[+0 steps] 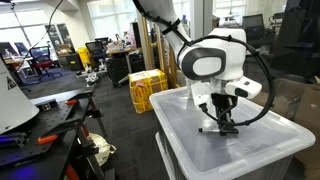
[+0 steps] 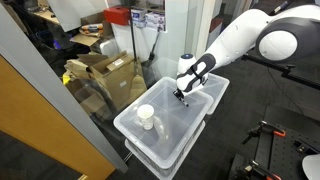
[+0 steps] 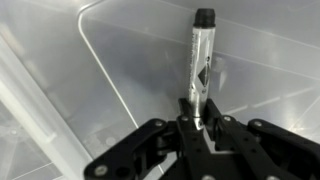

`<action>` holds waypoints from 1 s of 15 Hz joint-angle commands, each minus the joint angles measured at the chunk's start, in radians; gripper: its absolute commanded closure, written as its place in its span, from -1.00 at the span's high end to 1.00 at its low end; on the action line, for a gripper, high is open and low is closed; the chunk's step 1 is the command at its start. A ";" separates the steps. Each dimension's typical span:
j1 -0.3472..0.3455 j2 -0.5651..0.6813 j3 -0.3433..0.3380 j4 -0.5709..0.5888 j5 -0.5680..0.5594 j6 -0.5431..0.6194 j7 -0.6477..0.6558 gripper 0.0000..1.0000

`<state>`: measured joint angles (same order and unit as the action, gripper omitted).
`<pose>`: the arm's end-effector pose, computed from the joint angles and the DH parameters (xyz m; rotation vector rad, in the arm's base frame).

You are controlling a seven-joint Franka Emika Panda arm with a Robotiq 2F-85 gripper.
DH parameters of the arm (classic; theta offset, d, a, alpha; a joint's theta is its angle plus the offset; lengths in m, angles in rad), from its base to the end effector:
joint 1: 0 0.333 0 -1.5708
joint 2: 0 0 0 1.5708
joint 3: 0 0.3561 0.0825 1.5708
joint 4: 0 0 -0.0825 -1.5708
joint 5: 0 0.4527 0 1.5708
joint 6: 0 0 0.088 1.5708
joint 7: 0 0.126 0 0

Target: Put the marker inside the cup

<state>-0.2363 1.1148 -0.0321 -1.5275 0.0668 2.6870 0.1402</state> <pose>0.7125 -0.1957 -0.0638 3.0612 -0.6996 0.0719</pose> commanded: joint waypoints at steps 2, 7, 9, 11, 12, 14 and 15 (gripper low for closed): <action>0.015 -0.009 -0.009 0.006 0.021 -0.025 -0.028 -0.91; 0.039 -0.038 -0.027 -0.025 0.012 -0.001 -0.017 -0.91; 0.054 -0.051 -0.040 -0.035 0.007 0.008 -0.012 -0.91; 0.071 -0.065 -0.057 -0.047 0.002 0.015 -0.003 -0.91; 0.077 -0.071 -0.063 -0.051 0.000 0.017 -0.002 -0.91; 0.095 -0.086 -0.081 -0.063 -0.006 0.026 0.004 -0.91; 0.105 -0.094 -0.090 -0.069 -0.009 0.032 0.007 -0.91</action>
<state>-0.1679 1.0786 -0.0867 -1.5331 0.0648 2.6958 0.1402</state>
